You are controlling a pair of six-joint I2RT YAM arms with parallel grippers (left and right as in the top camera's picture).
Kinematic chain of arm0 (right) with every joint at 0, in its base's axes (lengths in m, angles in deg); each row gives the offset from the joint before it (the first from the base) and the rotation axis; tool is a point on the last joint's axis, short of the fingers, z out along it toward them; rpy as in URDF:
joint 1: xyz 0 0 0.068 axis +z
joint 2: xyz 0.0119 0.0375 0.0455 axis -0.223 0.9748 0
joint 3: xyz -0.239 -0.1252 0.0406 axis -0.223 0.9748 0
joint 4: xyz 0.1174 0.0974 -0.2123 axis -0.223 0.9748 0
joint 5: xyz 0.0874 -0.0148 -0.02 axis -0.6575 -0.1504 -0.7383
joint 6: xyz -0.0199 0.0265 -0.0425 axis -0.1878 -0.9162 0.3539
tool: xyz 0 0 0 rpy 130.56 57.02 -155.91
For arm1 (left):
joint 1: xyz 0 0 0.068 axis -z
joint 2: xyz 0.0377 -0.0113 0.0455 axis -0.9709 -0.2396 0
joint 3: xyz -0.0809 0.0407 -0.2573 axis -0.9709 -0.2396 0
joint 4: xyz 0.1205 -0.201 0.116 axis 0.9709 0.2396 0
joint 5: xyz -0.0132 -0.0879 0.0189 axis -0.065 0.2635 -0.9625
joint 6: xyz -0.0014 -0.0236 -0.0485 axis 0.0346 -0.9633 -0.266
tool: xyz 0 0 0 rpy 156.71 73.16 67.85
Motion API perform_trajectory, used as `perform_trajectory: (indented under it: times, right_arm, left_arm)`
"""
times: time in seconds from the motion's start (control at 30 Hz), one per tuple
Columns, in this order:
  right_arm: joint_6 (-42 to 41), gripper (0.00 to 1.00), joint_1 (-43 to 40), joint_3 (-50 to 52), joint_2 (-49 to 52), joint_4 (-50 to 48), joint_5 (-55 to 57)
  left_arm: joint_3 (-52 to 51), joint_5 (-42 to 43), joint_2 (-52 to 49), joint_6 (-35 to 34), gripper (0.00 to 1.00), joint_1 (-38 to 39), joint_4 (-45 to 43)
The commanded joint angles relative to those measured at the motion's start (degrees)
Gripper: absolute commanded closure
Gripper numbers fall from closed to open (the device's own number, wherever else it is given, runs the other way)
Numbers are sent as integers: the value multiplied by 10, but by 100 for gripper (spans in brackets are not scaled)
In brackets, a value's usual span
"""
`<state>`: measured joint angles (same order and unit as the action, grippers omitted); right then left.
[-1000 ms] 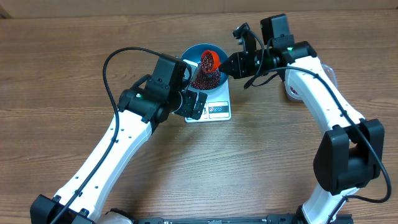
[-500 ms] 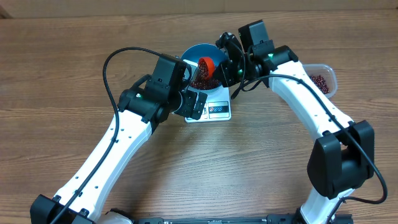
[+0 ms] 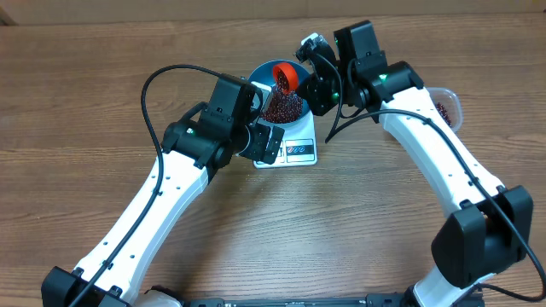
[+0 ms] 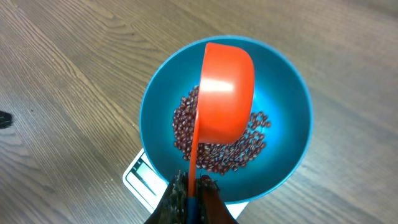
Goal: Scoop item into bowl and weigh 150g on scale
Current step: 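Tip the scoop with the right gripper to pour beans into the bowl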
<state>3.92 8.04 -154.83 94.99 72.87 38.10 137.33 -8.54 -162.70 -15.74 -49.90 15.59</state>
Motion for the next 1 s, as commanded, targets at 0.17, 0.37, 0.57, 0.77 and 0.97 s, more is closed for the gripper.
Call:
perform_trajectory:
  times: [0.17, 0.37, 0.57, 0.77, 0.97]
  right_arm:
    - [43, 96, 0, -21, -32, -2, 31]
    - [84, 96, 20, -21, -32, 15, 56]
    - [83, 96, 46, -21, -32, 11, 143]
    - [83, 97, 49, -21, -32, 12, 142]
    - [83, 96, 49, -21, -32, 16, 142]
  left_arm:
    - [-2, 6, 5, 10, 0, 0, -2]
    - [-2, 6, 5, 10, 0, 0, -2]
    - [-2, 6, 5, 10, 0, 0, -2]
    - [-2, 6, 5, 10, 0, 0, -2]
    - [-2, 6, 5, 10, 0, 0, -2]
